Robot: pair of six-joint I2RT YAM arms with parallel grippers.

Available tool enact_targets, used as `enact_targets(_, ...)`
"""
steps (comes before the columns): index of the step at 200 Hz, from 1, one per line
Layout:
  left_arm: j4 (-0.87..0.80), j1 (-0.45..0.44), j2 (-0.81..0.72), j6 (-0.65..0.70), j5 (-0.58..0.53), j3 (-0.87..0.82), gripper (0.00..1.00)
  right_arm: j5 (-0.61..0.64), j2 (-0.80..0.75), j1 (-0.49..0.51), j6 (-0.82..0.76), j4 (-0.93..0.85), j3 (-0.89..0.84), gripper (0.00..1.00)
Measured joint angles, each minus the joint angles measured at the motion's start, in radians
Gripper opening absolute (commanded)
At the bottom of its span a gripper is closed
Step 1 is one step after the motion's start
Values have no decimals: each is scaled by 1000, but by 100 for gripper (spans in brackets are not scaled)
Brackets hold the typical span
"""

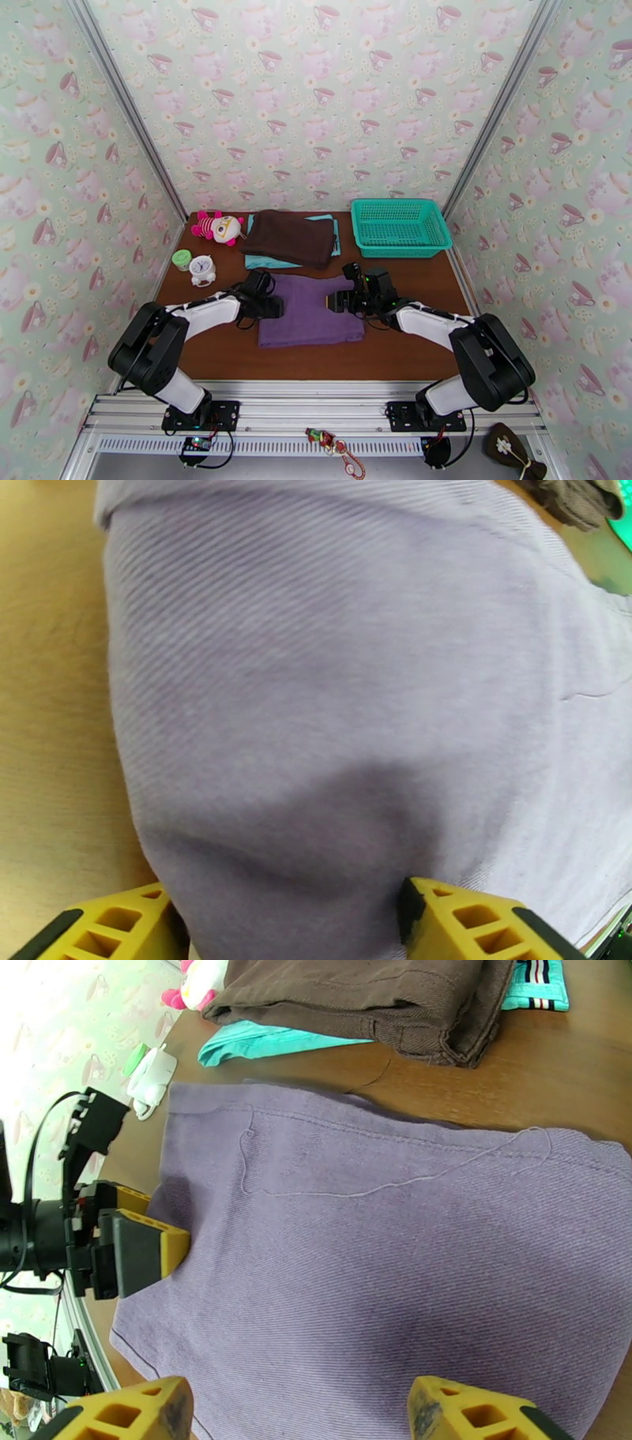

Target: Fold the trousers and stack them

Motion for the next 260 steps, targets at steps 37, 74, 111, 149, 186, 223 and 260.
enact_targets(37,2,10,16,3,15,10,33,-5,2,0,0,0,0,75)
enact_targets(74,23,-47,34,9,105,50,0,2,7,0,16,0,0,75)
enact_targets(111,-150,-143,34,39,111,297,0,43,-20,-24,44,8,-25,84)
enact_targets(149,-332,-199,66,101,68,632,0,126,-140,-70,60,10,-85,92)
enact_targets(186,-480,-215,214,188,27,924,0,243,-282,-77,67,5,-130,99)
enact_targets(223,-602,-226,365,249,-31,1182,0,314,-327,-78,67,-11,-138,99)
enact_targets(260,-710,-220,512,293,-81,1512,0,322,-326,-79,67,-21,-138,100)
